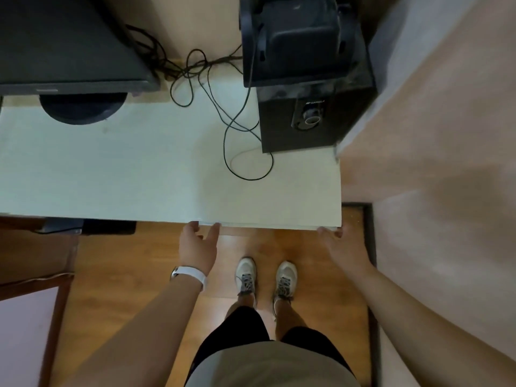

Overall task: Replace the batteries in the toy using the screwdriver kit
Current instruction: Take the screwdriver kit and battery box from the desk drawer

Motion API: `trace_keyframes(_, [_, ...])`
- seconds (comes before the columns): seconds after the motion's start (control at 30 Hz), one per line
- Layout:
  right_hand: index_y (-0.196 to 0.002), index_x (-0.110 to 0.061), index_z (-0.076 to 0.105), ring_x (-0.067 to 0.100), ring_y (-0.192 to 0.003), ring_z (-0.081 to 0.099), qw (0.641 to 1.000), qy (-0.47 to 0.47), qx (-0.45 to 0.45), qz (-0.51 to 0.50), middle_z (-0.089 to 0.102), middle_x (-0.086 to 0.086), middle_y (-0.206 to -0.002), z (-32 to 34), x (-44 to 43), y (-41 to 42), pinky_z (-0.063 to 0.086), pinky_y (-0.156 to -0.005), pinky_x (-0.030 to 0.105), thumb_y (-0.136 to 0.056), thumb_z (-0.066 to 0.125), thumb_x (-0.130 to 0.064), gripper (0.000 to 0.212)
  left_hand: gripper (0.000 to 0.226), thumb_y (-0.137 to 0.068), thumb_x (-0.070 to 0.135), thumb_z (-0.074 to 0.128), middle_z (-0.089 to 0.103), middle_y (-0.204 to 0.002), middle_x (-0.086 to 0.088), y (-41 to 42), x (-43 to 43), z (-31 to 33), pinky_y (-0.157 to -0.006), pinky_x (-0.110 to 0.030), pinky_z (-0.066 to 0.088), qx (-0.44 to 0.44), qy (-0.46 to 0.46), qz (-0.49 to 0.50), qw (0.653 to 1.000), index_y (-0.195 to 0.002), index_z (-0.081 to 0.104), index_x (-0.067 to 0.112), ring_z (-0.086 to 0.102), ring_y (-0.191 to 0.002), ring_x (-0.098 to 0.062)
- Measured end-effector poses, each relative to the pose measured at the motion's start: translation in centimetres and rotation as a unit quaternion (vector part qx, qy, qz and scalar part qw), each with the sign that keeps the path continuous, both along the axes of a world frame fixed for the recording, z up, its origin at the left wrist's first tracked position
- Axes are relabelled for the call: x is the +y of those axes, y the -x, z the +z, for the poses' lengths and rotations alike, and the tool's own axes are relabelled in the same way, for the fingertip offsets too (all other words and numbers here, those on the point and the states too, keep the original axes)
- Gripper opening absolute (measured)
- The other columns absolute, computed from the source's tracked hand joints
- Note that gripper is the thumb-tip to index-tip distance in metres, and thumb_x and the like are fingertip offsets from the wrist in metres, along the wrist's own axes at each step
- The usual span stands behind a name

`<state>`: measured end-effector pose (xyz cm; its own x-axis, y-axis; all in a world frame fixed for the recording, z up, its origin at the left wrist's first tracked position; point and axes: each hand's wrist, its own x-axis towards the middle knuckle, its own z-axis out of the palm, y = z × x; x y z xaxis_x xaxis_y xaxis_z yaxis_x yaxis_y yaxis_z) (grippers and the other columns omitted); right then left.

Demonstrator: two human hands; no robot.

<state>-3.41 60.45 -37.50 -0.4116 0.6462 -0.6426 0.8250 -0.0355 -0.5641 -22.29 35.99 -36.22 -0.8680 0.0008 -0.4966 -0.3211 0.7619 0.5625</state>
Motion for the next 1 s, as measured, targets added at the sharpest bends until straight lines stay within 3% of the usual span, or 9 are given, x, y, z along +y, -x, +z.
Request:
trace_keyframes(0.2, [-0.125, -0.023, 0.054, 0.016, -0.102, 0.058, 0.998, -0.030, -0.029, 0.038, 0.061, -0.005, -0.115, -0.5, 0.3, -0.3, 0.050, -0.089, 0.038, -0.081, 0.055, -0.064, 0.060, 0.056, -0.089, 0.047, 0.064, 0.059, -0.123, -0.006, 0.0, -0.1, -0.8, -0.084, -0.035, 0.048, 0.023, 0.010, -0.034, 0.999, -0.126, 0.053, 0.006, 0.059, -0.105, -0.020])
trace_keyframes(0.3, [-0.122, -0.025, 0.054, 0.015, -0.100, 0.057, 0.997, -0.047, -0.019, 0.053, 0.062, -0.006, -0.113, -0.5, 0.5, -0.6, 0.050, -0.085, 0.037, -0.081, 0.054, -0.067, 0.059, 0.057, -0.089, 0.049, 0.063, 0.059, -0.124, -0.004, -0.2, -0.2, -0.7, -0.084, -0.034, 0.047, 0.024, 0.009, -0.032, 0.999, -0.127, 0.052, 0.008, 0.060, -0.107, -0.020])
trace_keyframes(0.4, [-0.122, -0.024, 0.053, 0.012, -0.096, 0.054, 0.997, -0.047, 0.000, 0.054, 0.060, -0.009, -0.109, 0.0, 0.5, -0.6, 0.046, -0.079, 0.033, -0.086, 0.058, -0.057, 0.049, 0.060, -0.090, 0.050, 0.061, 0.058, -0.127, -0.002, -0.3, 0.0, -0.4, -0.087, -0.034, 0.047, 0.018, 0.013, -0.030, 0.999, -0.132, 0.050, 0.010, 0.059, -0.110, -0.021])
trace_keyframes(0.5, [-0.120, -0.029, 0.052, 0.009, -0.096, 0.057, 0.997, -0.042, 0.011, 0.060, 0.060, -0.013, -0.107, 0.0, 0.2, -1.0, 0.051, -0.079, 0.034, -0.083, 0.057, -0.061, 0.049, 0.060, -0.090, 0.048, 0.063, 0.058, -0.128, -0.001, -0.8, -0.2, -0.2, -0.086, -0.033, 0.045, 0.015, 0.012, -0.018, 1.000, -0.135, 0.050, 0.010, 0.058, -0.108, -0.020])
trace_keyframes(0.7, [-0.113, -0.030, 0.047, 0.011, -0.094, 0.056, 0.993, -0.039, -0.009, 0.113, 0.057, -0.008, -0.103, 0.6, -1.4, -3.4, 0.049, -0.072, 0.030, -0.088, 0.057, -0.055, 0.036, 0.048, -0.088, 0.043, 0.067, 0.057, -0.101, 0.004, -2.9, -2.1, 0.3, -0.078, -0.030, 0.044, -0.003, 0.008, -0.009, 1.000, -0.122, 0.052, 0.012, 0.057, -0.096, -0.019])
trace_keyframes(0.8, [-0.109, -0.030, 0.045, 0.005, -0.085, 0.056, 0.986, -0.049, -0.021, 0.157, 0.056, -0.010, -0.097, 1.2, -2.3, -4.9, 0.049, -0.066, 0.029, -0.091, 0.055, -0.053, 0.031, 0.048, -0.088, 0.046, 0.067, 0.059, -0.111, -0.001, -3.7, -3.8, 0.3, -0.082, -0.034, 0.048, -0.030, 0.011, -0.033, 0.999, -0.120, 0.050, 0.016, 0.059, -0.104, -0.023])
trace_keyframes(0.9, [-0.103, -0.028, 0.047, 0.005, -0.076, 0.057, 0.979, -0.061, -0.020, 0.196, 0.057, -0.009, -0.089, 1.7, -2.8, -5.8, 0.048, -0.060, 0.026, -0.092, 0.055, -0.050, 0.026, 0.057, -0.089, 0.047, 0.065, 0.057, -0.125, -0.006, -4.4, -5.0, 0.6, -0.087, -0.036, 0.049, -0.047, 0.024, -0.062, 0.997, -0.132, 0.045, 0.016, 0.057, -0.110, -0.025])
trace_keyframes(1.0, [-0.098, -0.025, 0.048, 0.010, -0.073, 0.058, 0.975, -0.054, -0.027, 0.214, 0.057, -0.006, -0.086, 2.3, -3.3, -6.5, 0.047, -0.057, 0.026, -0.093, 0.056, -0.047, 0.024, 0.056, -0.091, 0.045, 0.063, 0.054, -0.131, -0.009, -5.3, -5.7, 1.0, -0.088, -0.039, 0.050, -0.050, 0.035, -0.086, 0.994, -0.136, 0.043, 0.021, 0.055, -0.105, -0.024])
